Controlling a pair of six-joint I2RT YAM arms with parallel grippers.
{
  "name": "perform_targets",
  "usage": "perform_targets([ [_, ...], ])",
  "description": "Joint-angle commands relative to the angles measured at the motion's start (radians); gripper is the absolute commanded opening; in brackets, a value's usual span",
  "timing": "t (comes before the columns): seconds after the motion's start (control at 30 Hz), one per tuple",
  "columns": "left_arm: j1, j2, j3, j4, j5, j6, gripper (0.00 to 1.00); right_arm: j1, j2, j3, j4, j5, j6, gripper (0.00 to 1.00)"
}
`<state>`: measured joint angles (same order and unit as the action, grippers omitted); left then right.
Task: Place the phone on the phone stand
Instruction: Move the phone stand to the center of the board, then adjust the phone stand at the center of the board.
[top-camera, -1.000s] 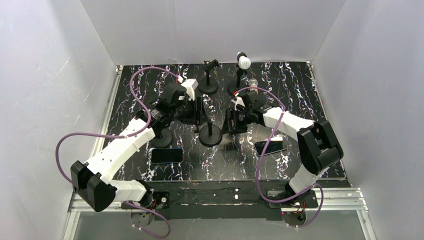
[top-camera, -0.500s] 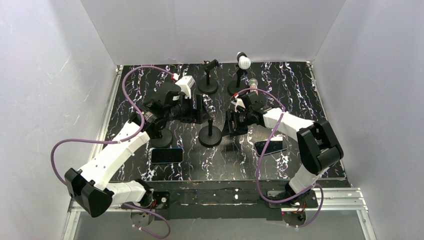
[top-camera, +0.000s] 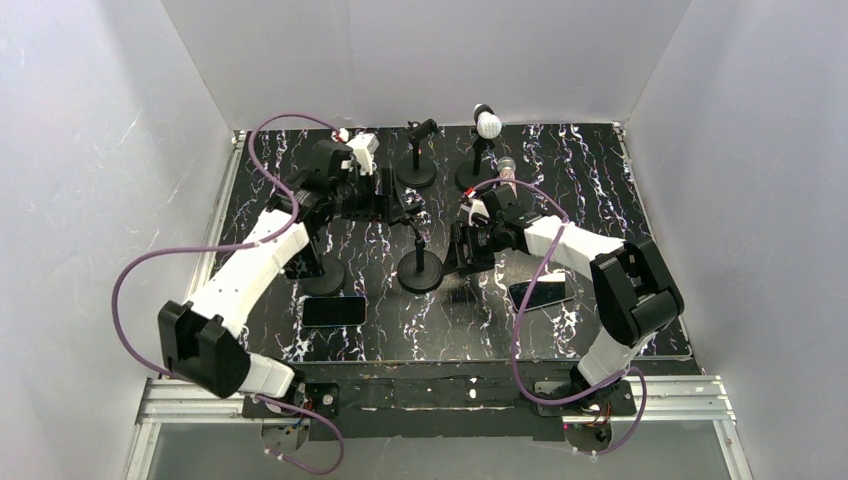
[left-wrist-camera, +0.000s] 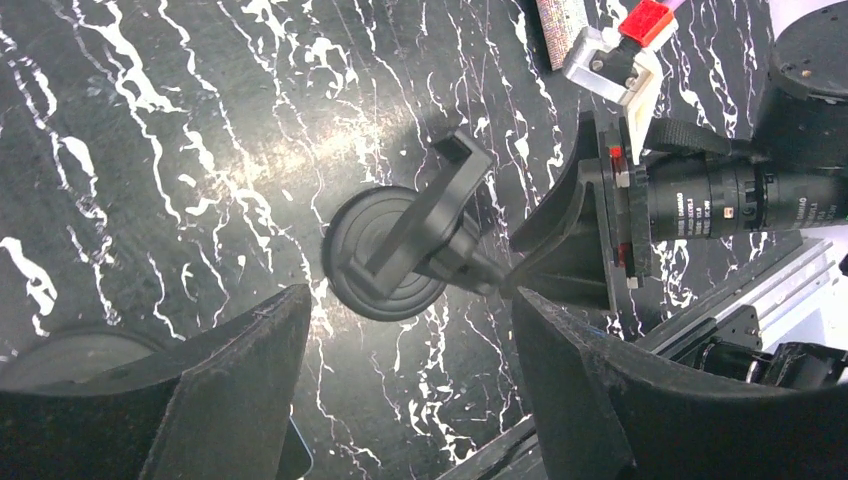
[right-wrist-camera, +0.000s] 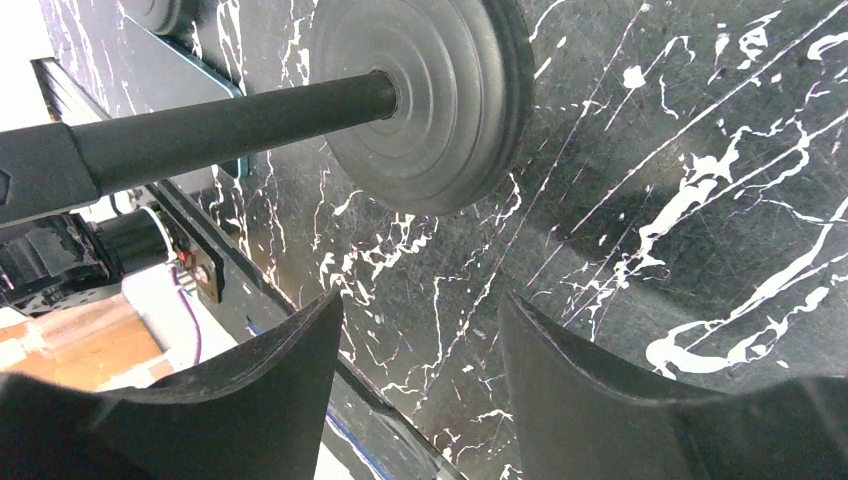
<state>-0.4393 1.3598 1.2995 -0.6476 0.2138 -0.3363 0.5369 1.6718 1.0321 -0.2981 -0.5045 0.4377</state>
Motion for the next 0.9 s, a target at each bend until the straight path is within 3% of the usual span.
perform_targets([
  [0.0, 0.004, 0.076, 0.091, 0.02, 0.092, 0.056, 0.72, 0.007, 0.009, 0.006, -0.008, -0.025, -0.015, 0.67],
  [0.37, 0.004, 0.181, 0.118, 0.031, 0.151, 0.087, 0.7, 0.017, 0.028, -0.021, 0.015, -0.043, -0.007, 0.66],
  [0.87, -0.014, 0.028, -0.026, 0.031, 0.167, 0.026, 0.65, 0.017, 0.055, 0.004, 0.007, -0.045, -0.016, 0.66],
])
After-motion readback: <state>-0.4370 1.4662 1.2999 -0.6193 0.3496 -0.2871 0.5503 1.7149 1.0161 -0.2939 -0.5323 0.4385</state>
